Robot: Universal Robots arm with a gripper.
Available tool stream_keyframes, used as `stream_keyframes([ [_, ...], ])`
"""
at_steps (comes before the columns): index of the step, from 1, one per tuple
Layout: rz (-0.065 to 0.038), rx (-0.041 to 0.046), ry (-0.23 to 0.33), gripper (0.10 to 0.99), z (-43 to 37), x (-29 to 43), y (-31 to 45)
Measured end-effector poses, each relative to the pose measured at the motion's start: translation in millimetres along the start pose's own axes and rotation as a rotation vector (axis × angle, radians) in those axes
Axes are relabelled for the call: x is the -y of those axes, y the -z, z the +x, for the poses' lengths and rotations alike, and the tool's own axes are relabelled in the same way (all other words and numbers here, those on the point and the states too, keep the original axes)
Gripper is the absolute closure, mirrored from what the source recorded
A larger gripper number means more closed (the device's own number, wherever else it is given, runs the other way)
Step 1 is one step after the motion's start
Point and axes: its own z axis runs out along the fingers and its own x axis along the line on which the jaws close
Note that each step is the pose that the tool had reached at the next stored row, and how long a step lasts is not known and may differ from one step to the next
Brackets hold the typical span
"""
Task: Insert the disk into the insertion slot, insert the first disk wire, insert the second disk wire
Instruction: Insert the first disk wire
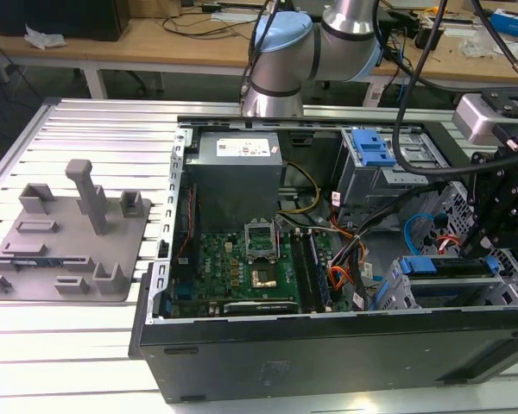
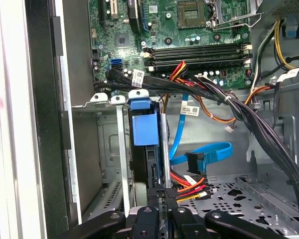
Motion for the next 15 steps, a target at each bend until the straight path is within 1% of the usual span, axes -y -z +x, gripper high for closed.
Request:
stream_keyframes([
  [15,0.0,-0.0003,0.0,0.922,0.0,-0.3,-2.6],
])
